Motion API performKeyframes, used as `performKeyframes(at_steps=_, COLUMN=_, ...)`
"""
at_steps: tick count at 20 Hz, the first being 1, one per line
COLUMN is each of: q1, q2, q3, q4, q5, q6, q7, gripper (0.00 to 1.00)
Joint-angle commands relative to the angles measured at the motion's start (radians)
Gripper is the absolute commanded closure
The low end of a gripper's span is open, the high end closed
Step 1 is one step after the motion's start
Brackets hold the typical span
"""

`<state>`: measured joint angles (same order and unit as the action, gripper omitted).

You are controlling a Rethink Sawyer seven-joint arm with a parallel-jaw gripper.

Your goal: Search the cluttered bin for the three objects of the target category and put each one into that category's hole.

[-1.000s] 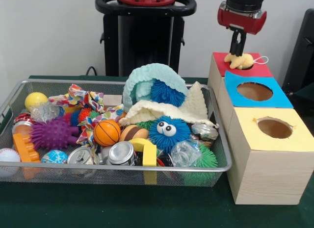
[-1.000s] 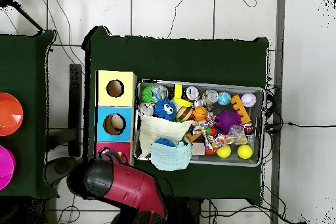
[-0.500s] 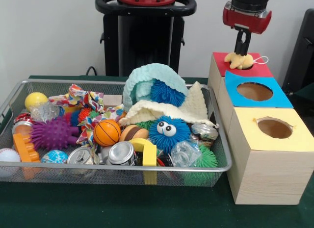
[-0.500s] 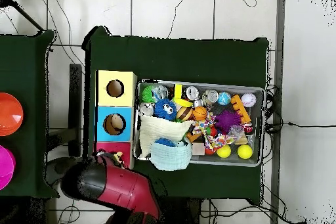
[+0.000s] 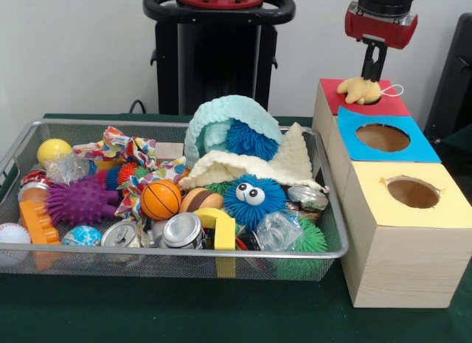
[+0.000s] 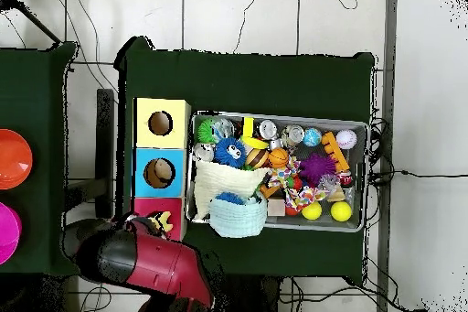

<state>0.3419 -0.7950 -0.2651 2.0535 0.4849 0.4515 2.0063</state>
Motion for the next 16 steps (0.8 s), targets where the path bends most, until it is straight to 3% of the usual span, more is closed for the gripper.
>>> performKeyframes(at_steps=1, q1=-0.010, q2=0.024, q3=0.042, q4=0.044, q5=0.033, q6=-0.012, q7=0.243, gripper=1.00)
performKeyframes(at_steps=16, q1=0.011, q2=0.039, q3=0.016, q4=0.057, q5=0.023, q6=-0.024, q7=0.255, gripper=1.00)
